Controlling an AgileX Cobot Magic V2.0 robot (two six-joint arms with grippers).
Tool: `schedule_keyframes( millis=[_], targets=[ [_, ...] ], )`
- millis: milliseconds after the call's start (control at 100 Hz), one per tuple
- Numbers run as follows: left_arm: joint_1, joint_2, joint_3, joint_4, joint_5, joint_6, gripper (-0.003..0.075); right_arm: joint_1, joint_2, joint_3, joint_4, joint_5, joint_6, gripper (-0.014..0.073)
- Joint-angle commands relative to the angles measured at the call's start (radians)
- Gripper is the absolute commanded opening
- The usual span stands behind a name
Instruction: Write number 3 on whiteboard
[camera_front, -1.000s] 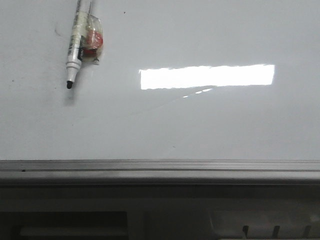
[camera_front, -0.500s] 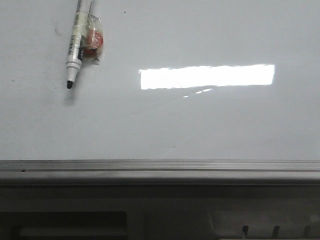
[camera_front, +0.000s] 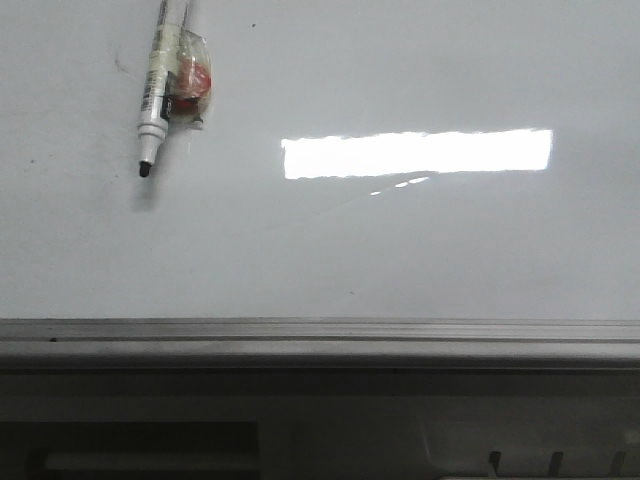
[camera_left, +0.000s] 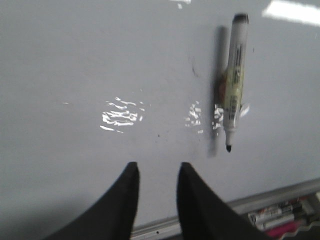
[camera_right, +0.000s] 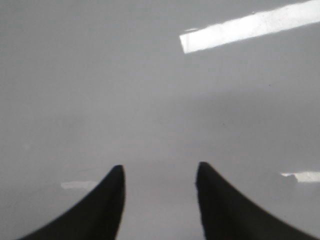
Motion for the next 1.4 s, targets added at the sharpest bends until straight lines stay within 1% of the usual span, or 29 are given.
schedule_keyframes(
  millis=[0,20,50,70,120,190,240,420,530,710,780,850,950,990,1010,1110,1160,1180,1220,1230,1240,1250,1260,1270,1280,1300,1330,1350,1390],
  targets=[
    [-0.008,0.145,-0.113,-0.026,0.058,0.08,0.0419,-0.005,0.069,-0.074,-0.008,-0.026,-0.019,0.0523],
    [-0.008,0.173,-0.129,-0.042,0.07,0.095,0.0455,-0.005,0.079,-0.078,-0.008,-0.026,-0.019,0.0535],
    [-0.01,0.207,-0.147,-0.069,0.082,0.126,0.0485,-0.005,0.091,-0.082,-0.008,-0.026,-0.019,0.0538],
    [-0.012,0.231,-0.159,-0.091,0.088,0.153,0.0488,-0.005,0.097,-0.085,-0.008,-0.026,-0.019,0.0534],
    [-0.026,0.288,-0.185,-0.143,0.092,0.211,0.0456,-0.005,0.11,-0.089,-0.008,-0.029,-0.019,0.0526],
    [-0.063,0.338,-0.216,-0.17,0.077,0.23,0.0401,-0.005,0.118,-0.089,-0.007,-0.037,-0.019,0.0526],
    [-0.097,0.375,-0.239,-0.17,0.057,0.23,0.0377,-0.005,0.119,-0.089,-0.007,-0.038,-0.019,0.0525],
    [-0.23,0.486,-0.29,-0.162,-0.073,0.228,0.0374,-0.005,0.119,-0.089,-0.007,-0.038,-0.019,0.0525],
    [-0.295,0.551,-0.3,-0.16,-0.113,0.218,0.0374,-0.005,0.119,-0.089,-0.007,-0.038,-0.019,0.0525],
    [-0.33,0.633,-0.3,-0.16,-0.157,0.218,0.0363,-0.005,0.119,-0.089,-0.007,-0.04,-0.019,0.0525],
    [-0.33,0.659,-0.3,-0.16,-0.188,0.216,0.0321,-0.005,0.119,-0.089,-0.007,-0.04,-0.013,0.0525],
    [-0.33,0.677,-0.3,-0.16,-0.217,0.216,0.0249,-0.005,0.119,-0.089,-0.007,-0.04,-0.013,0.0525],
    [-0.33,0.692,-0.3,-0.162,-0.242,0.216,0.0101,-0.005,0.119,-0.089,0.002,-0.042,-0.013,0.0525],
    [-0.33,0.695,-0.3,-0.162,-0.242,0.216,0.0029,-0.005,0.119,-0.093,0.005,-0.043,-0.013,0.0525],
    [-0.33,0.695,-0.3,-0.162,-0.242,0.216,-0.0022,-0.005,0.119,-0.097,0.005,-0.043,-0.019,0.0525],
    [-0.33,0.688,-0.305,-0.166,-0.219,0.219,-0.0021,-0.005,0.119,-0.12,0.022,-0.043,-0.022,0.0525],
    [-0.336,0.674,-0.323,-0.164,-0.169,0.245,-0.0021,-0.005,0.119,-0.146,0.086,-0.029,-0.085,0.0525],
    [-0.343,0.661,-0.332,-0.164,-0.147,0.271,-0.0021,-0.002,0.119,-0.161,0.115,-0.018,-0.142,0.0525],
    [-0.358,0.64,-0.347,-0.164,-0.108,0.332,-0.0021,-0.002,0.124,-0.194,0.224,0.019,-0.298,0.0525],
    [-0.362,0.636,-0.353,-0.164,-0.093,0.362,-0.0021,-0.002,0.128,-0.2,0.268,0.028,-0.328,0.0525],
    [-0.367,0.626,-0.356,-0.164,-0.084,0.376,-0.0021,-0.002,0.13,-0.213,0.29,0.038,-0.391,0.0525],
    [-0.382,0.617,-0.362,-0.164,-0.067,0.408,-0.0021,-0.002,0.134,-0.22,0.313,0.06,-0.422,0.0525],
    [-0.387,0.612,-0.369,-0.164,-0.052,0.441,-0.0021,-0.002,0.141,-0.233,0.378,0.083,-0.484,0.0525],
    [-0.393,0.607,-0.369,-0.164,-0.052,0.441,-0.0021,-0.002,0.144,-0.239,0.378,0.097,-0.515,0.0525],
    [-0.398,0.601,-0.375,-0.164,-0.035,0.476,-0.0021,-0.002,0.149,-0.246,0.42,0.11,-0.574,0.0525],
    [-0.417,0.586,-0.385,-0.164,-0.008,0.531,-0.0021,-0.002,0.162,-0.266,0.479,0.156,-0.63,0.0525],
    [-0.443,0.561,-0.396,-0.162,0.026,0.61,-0.0021,-0.002,0.185,-0.292,0.545,0.222,-0.751,0.0525],
    [-0.464,0.552,-0.404,-0.162,0.051,0.672,-0.0021,-0.002,0.205,-0.311,0.586,0.273,-0.809,0.0525],
    [-0.507,0.524,-0.412,-0.158,0.087,0.777,-0.0021,0.0,0.248,-0.344,0.636,0.365,-0.881,0.0525]
  ],
)
